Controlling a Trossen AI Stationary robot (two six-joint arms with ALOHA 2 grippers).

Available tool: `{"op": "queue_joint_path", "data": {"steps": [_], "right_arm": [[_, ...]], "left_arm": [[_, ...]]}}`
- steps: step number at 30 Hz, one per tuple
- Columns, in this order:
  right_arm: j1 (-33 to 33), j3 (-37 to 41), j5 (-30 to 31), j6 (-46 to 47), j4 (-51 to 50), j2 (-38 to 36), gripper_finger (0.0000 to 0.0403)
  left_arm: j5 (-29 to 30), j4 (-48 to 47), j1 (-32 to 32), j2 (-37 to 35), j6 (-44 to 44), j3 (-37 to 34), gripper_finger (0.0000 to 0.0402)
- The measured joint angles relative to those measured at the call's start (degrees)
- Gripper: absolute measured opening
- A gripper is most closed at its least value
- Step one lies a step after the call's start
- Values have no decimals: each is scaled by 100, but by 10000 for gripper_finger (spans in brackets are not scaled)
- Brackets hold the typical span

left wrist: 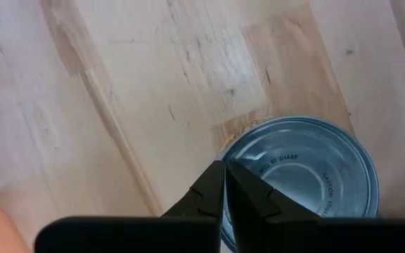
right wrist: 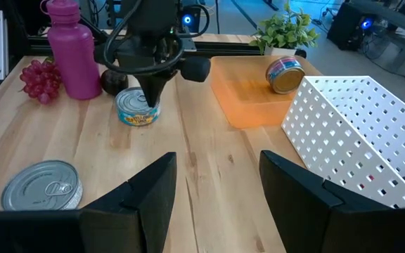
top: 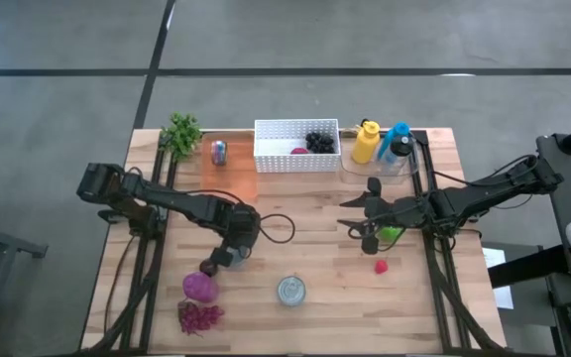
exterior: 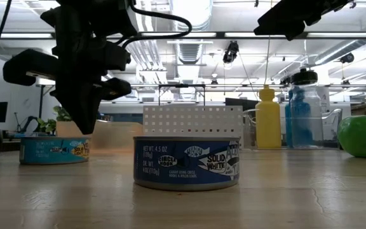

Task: Pick & Place Food Item
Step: Put the yellow-blue tuna can into the orange bin

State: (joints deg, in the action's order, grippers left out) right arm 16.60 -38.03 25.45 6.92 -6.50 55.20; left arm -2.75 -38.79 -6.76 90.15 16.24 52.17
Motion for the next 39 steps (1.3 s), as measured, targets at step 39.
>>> {"op": "queue_joint_path", "data": {"steps": [39], "right_arm": [[0, -1, 0, 13, 0, 0, 199]], "left_arm": [[109, 452, 427, 39, 467, -195, 5]]}}
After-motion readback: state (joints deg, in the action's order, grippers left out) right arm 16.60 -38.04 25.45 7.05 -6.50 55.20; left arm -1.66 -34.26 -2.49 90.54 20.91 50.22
